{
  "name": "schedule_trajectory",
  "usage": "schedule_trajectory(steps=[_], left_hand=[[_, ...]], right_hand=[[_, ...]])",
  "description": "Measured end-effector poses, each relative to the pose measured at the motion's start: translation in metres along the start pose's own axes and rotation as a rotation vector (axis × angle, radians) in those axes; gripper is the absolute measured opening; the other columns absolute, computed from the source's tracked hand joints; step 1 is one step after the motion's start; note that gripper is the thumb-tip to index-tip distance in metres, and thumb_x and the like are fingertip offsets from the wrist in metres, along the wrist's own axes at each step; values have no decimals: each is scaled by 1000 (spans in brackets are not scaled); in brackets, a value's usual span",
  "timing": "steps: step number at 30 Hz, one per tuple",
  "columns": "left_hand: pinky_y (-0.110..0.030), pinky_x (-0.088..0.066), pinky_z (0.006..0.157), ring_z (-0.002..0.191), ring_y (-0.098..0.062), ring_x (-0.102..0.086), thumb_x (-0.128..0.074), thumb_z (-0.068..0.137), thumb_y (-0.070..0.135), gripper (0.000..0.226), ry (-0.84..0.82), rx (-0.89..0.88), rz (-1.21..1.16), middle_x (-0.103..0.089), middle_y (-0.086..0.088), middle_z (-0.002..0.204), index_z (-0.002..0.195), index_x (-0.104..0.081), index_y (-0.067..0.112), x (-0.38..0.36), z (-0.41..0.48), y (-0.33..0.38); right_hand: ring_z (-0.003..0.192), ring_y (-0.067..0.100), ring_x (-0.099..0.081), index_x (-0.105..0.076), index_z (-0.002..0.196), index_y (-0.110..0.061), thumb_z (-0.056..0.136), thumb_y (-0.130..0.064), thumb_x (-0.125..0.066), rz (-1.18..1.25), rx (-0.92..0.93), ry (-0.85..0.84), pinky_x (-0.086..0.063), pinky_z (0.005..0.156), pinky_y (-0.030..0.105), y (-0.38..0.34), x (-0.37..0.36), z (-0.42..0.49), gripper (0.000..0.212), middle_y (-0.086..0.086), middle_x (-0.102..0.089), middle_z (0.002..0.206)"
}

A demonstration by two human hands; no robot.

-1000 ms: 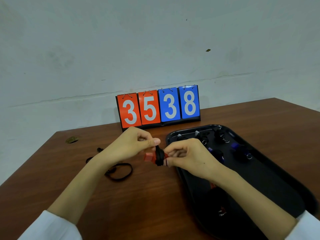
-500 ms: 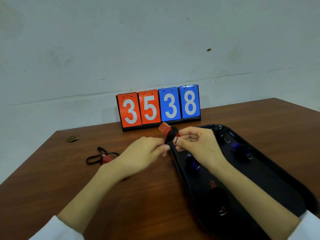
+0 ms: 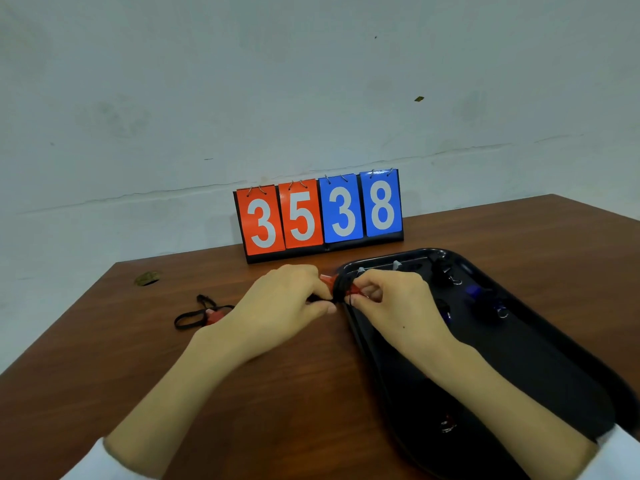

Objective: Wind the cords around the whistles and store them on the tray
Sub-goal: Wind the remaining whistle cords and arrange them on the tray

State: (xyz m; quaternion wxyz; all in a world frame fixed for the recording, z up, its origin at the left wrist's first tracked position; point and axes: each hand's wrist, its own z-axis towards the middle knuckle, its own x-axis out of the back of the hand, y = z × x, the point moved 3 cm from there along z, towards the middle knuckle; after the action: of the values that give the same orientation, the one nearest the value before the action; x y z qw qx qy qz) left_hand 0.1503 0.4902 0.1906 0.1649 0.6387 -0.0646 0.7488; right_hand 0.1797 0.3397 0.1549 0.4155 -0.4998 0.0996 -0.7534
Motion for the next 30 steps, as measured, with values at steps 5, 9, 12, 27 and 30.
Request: schedule_trajectory(steps=[5, 9, 12, 27, 30], left_hand=[[-21, -46, 79, 88, -4, -51, -61, 88, 29, 19, 51, -26, -101, -56, 11, 96, 105, -69, 26, 5, -1, 5], [-23, -50, 83, 90, -3, -56, -68, 83, 23, 14, 70, -48, -205, -61, 13, 94, 96, -71, 26, 3, 0, 7], [-19, -50, 80, 86, -2, -58, -70, 81, 19, 13, 168, -6, -332, -64, 13, 89, 90, -71, 28, 1, 1, 5], [-20, -54, 69, 70, -8, -66, -72, 79, 14, 16, 501, 323, -736, -68, 5, 75, 91, -68, 25, -17, 1, -6], [-21, -56, 68, 66, -4, -68, -68, 82, 7, 18, 487, 326, -775, -69, 8, 78, 87, -70, 24, -19, 1, -3]], right_hand=[[83, 3, -60, -70, 100, -21, 84, -25, -66, -38, 35, -12, -51, 83, 23, -2, 1, 0, 17, -8, -69, 90], [85, 4, -62, -69, 101, -20, 86, -27, -64, -69, 78, -60, -51, 82, 22, -5, -2, -3, 17, -6, -69, 91], [78, 4, -58, -70, 97, -18, 84, -26, -66, -67, 113, -51, -51, 79, 24, -7, -2, -3, 15, -6, -68, 86], [70, 5, -53, -69, 94, -18, 85, -25, -64, -105, 152, 36, -52, 74, 30, -12, -1, -5, 13, -8, -64, 80], [72, 8, -59, -71, 92, -17, 83, -24, -66, -88, 117, 69, -53, 73, 30, -10, 0, -5, 12, -5, -66, 80]])
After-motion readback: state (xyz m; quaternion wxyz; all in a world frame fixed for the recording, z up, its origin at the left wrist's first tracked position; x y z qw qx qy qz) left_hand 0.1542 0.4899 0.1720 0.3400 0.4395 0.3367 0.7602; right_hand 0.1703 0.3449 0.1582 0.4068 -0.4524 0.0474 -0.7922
